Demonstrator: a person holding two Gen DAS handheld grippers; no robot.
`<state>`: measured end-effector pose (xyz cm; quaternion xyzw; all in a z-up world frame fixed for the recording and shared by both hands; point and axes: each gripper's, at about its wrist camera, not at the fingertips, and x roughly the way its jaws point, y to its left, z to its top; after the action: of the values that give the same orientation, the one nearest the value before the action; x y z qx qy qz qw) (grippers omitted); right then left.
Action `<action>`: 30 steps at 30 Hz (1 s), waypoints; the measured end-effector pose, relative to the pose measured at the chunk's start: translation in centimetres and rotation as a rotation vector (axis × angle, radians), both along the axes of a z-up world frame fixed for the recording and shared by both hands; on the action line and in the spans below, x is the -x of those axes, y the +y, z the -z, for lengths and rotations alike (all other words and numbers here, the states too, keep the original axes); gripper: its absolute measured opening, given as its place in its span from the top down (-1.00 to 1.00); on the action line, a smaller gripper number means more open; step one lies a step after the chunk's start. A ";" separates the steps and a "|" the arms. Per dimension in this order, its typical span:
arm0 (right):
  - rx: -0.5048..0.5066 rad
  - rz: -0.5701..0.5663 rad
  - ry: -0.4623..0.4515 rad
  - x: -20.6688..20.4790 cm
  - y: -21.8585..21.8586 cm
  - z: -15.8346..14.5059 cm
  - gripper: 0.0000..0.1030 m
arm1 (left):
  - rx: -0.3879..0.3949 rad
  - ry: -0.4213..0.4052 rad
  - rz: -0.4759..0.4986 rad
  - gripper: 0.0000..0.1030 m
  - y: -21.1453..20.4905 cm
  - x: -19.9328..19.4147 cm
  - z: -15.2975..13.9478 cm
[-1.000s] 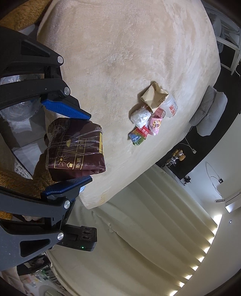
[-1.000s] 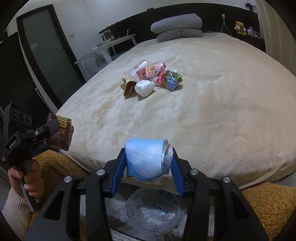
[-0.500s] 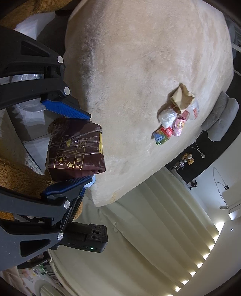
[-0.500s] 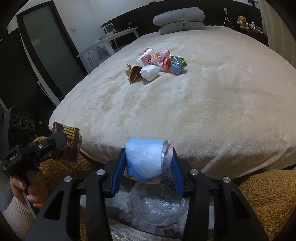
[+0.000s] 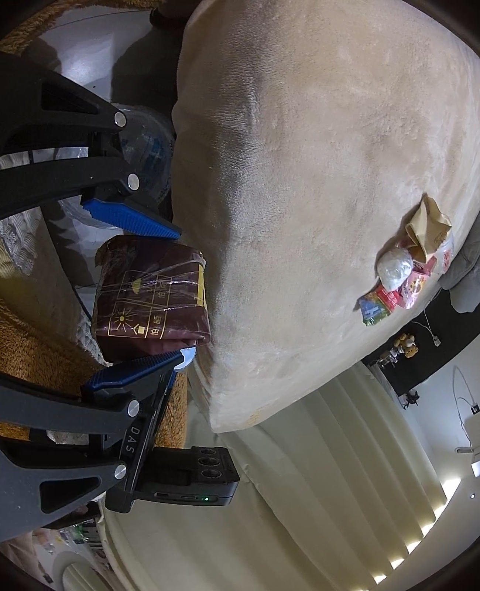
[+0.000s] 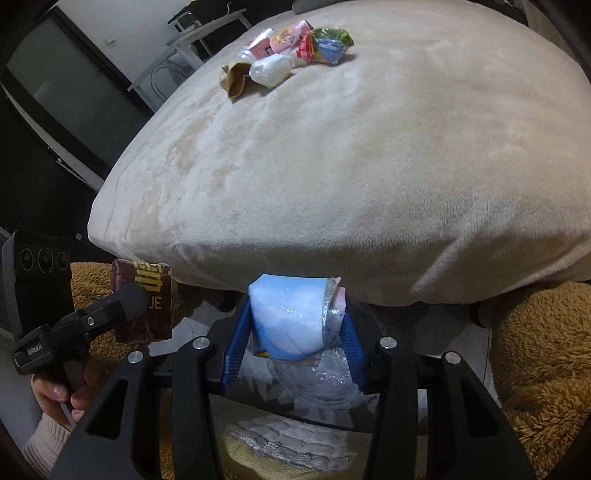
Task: Collect trash
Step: 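Carry the brown wrapper and blue-white packet down over the floor bin with both tools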
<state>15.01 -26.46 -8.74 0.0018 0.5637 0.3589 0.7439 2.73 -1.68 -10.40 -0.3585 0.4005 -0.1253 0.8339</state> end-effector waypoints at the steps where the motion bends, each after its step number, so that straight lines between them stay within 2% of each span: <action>1: 0.009 0.005 0.017 -0.1 0.0 0.3 0.10 | -0.006 0.016 0.000 -0.16 0.0 0.0 0.3; 8: 0.066 0.016 0.087 -0.6 0.6 2.2 0.10 | -0.037 0.133 0.003 -0.16 0.1 -0.4 2.4; 13: 0.094 0.025 0.169 -1.1 0.8 3.8 0.10 | -0.057 0.257 -0.002 -0.16 0.1 -0.7 4.8; 16: 0.123 0.025 0.185 -1.1 1.0 4.5 0.10 | -0.075 0.314 0.012 -0.16 -0.4 -1.0 5.9; 23: 0.144 0.019 0.217 -0.8 1.7 5.4 0.10 | -0.127 0.400 0.048 -0.16 -1.7 -1.5 7.5; 30: 0.150 0.023 0.269 -0.9 2.4 6.4 0.09 | -0.143 0.455 0.061 -0.16 -2.1 -1.6 7.9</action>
<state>15.90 -24.03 -15.17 0.0008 0.6835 0.3037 0.6638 4.34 -3.74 -18.28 -0.3052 0.5964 -0.0379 0.7414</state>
